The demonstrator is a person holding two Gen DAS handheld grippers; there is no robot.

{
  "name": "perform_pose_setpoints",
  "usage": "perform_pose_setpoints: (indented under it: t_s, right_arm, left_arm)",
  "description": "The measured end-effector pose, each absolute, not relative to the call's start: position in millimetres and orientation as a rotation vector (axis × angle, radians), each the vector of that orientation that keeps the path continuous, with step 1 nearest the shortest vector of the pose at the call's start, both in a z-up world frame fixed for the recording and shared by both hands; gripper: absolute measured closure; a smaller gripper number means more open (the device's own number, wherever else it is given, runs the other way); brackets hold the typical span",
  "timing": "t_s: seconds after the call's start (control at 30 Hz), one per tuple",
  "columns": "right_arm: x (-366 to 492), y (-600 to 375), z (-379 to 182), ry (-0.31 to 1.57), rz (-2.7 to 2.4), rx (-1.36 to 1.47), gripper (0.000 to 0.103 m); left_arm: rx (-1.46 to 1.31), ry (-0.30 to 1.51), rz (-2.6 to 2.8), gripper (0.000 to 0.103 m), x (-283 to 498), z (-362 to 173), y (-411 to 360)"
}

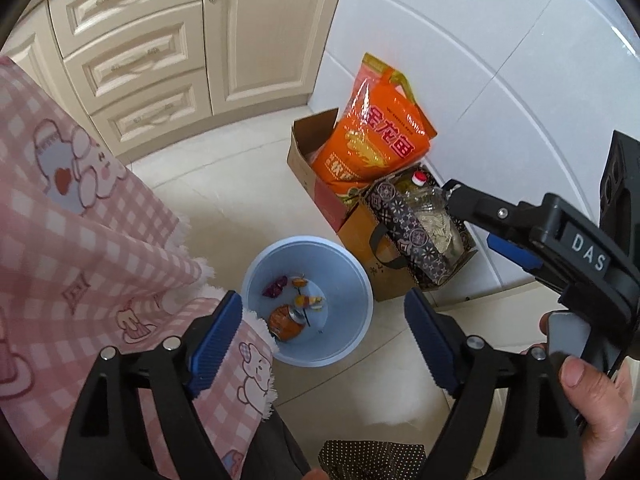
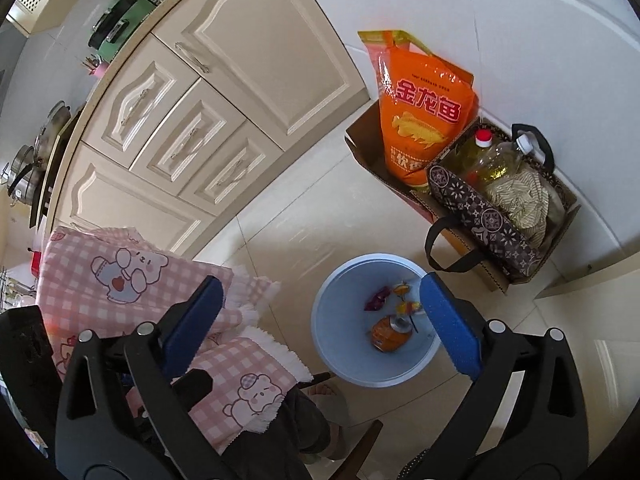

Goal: Collect trash
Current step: 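Move both tools back to the table toward the plastic bags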

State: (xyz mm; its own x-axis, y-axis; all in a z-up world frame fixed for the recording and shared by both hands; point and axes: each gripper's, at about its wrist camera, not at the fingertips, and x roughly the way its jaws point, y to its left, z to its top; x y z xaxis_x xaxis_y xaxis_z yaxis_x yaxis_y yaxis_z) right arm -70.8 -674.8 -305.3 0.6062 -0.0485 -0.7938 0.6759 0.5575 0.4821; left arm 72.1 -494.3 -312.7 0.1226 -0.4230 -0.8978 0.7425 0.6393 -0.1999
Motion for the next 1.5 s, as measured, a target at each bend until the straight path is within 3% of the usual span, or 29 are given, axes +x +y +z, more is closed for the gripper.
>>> perform_pose_setpoints:
  t_s: [0.57, 1.07, 1.5]
  right_arm:
    - [-63.8, -631.6, -203.7, 0.683, -0.422, 0.748, 0.006]
    - [-18.2, -537.6, -110.2, 0.594, -0.244, 0.582, 0.006]
    - [31.7, -424.6, -58.5, 0.59, -0.032, 0.398, 0.006]
  left_arm:
    - [0.256, 0.874, -0.897, 0.018, 49.7, -190.7, -445.3]
    - [0.163, 0.683, -0.74, 0.013, 59.4, -115.3, -323.2]
    - [0.101, 0.593, -0.466, 0.011, 79.9, -89.9, -191.2]
